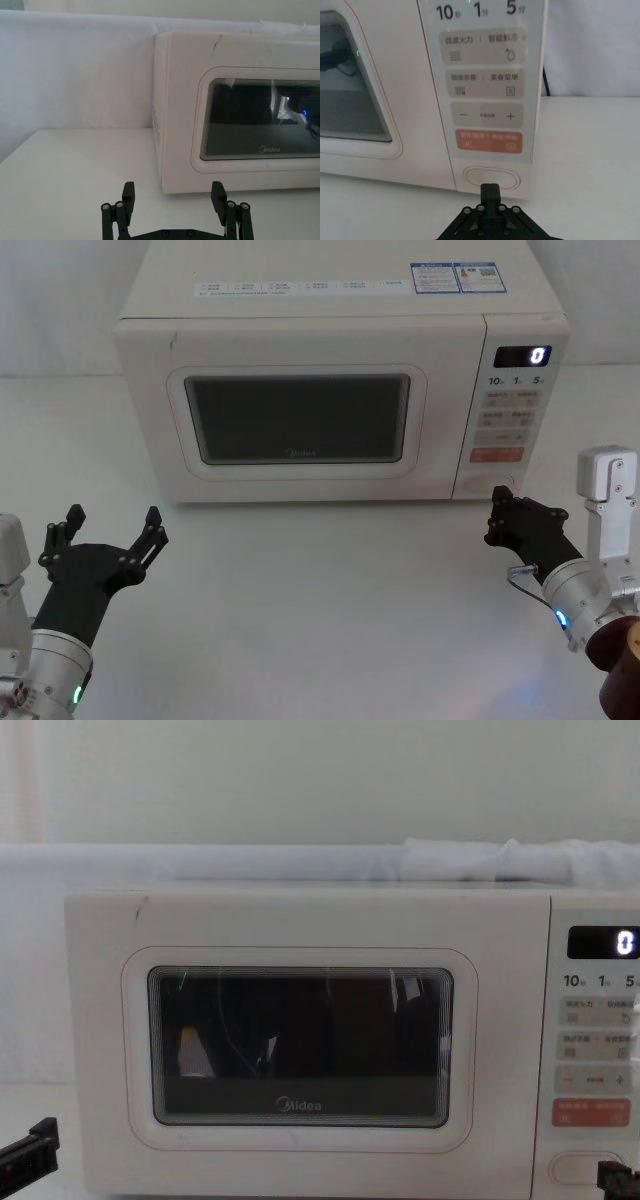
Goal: Press the button to open the microwave door with one hand; close the microwave door with the other hand.
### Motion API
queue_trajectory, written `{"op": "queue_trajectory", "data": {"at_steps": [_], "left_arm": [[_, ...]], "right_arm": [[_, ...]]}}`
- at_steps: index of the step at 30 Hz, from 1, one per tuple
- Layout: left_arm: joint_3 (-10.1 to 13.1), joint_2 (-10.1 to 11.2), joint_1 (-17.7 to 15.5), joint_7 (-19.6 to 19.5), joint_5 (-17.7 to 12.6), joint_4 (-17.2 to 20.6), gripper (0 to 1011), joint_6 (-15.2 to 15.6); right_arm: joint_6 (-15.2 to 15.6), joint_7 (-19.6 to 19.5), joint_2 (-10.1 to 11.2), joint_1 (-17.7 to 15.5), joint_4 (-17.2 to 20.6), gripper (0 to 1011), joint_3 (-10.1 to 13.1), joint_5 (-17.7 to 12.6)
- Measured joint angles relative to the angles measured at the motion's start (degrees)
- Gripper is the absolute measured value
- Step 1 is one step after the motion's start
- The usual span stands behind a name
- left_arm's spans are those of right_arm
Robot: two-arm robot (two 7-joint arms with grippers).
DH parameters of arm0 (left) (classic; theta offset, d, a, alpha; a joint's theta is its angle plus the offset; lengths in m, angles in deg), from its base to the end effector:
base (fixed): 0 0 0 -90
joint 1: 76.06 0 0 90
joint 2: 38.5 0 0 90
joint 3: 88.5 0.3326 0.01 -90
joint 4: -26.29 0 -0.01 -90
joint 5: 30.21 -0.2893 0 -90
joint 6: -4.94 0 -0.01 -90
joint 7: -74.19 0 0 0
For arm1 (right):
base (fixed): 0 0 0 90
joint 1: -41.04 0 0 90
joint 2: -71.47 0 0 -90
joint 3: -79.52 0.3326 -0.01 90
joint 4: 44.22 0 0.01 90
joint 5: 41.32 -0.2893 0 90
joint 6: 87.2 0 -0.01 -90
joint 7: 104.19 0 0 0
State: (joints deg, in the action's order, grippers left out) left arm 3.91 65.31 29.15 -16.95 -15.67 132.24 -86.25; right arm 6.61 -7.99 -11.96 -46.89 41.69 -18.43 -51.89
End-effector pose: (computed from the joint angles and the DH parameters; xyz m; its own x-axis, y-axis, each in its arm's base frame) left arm 0.2227 0.0498 -0.3251 0.1244 0.9917 -0.0325 -0.9921 0.1239 -0.0176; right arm 0.3178 0.0007 -0.3558 0.2310 -0.9698 -0.0779 0.9649 0.2386 -0.1092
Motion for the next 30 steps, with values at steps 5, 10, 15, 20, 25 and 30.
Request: {"op": "queue_trajectory", "data": {"at_steps": [5,10,15,20,25,30], "left_arm": [[0.0,0.0,0.0,0.0,0.0,0.0,1001,0.0],[0.0,0.0,0.0,0.0,0.0,0.0,1001,0.0],[0.0,0.0,0.0,0.0,0.0,0.0,1001,0.0],[0.0,0.0,0.0,0.0,0.0,0.0,1001,0.0],[0.0,0.0,0.0,0.0,0.0,0.0,1001,0.0],[0.0,0.0,0.0,0.0,0.0,0.0,1001,0.0]], "right_arm": [[-0.1,-0.2,-0.5,0.5,-1.1,0,0.0,0.8],[-0.5,-0.4,-1.0,1.1,-2.0,0,0.1,1.4],[-0.9,-0.6,-1.4,1.6,-2.6,0,0.2,1.9],[-1.1,-0.7,-1.8,2.0,-3.2,0,0.4,2.3],[-1.4,-0.7,-2.3,2.5,-3.9,0,0.5,2.7],[-1.6,-0.7,-2.6,3.1,-4.6,0,0.6,2.9]]}}
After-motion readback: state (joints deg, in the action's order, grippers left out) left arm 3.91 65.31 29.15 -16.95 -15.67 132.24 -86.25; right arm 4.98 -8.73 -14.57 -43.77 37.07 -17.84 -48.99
